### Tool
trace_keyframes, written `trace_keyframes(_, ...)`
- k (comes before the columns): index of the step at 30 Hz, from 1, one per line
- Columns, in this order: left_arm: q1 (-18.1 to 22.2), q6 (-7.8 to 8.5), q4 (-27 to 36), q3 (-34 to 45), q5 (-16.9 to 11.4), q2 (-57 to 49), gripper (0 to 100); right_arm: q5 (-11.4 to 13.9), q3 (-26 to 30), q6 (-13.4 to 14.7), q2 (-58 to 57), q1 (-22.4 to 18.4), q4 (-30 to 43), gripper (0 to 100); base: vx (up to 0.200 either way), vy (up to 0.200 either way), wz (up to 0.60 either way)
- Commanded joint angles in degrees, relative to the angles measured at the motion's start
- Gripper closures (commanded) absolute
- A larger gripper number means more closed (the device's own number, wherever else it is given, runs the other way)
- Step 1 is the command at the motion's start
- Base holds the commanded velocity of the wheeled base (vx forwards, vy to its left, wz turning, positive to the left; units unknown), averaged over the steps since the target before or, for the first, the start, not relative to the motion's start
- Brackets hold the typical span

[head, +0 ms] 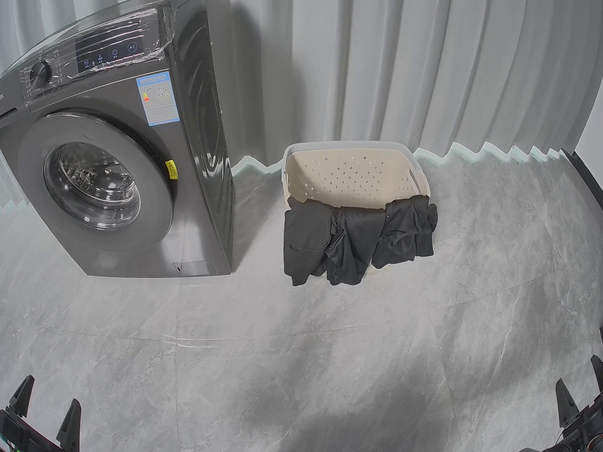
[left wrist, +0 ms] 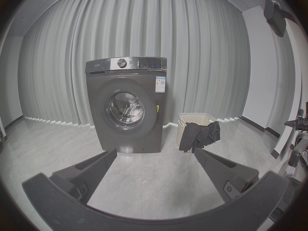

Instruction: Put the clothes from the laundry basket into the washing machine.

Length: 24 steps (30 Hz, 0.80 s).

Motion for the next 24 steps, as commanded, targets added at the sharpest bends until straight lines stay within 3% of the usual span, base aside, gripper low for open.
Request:
trace_keyframes(1,0.02,-0.03,0.00,0.92,0.00,-0.84,0,0.11,0.84,-0.06,-0.93,0.02,-0.01,0,0.000,-0.200,0.00)
trace_keyframes(15,0.02,-0.03,0.00,0.92,0.00,-0.84,0,0.02,0.84,0.03,-0.93,0.02,-0.01,0,0.000,-0.200,0.00)
trace_keyframes(24,0.02,-0.12,0.00,0.92,0.00,-0.84,0,0.02,0.84,0.03,-0.93,0.02,-0.01,0,0.000,0.000,0.00)
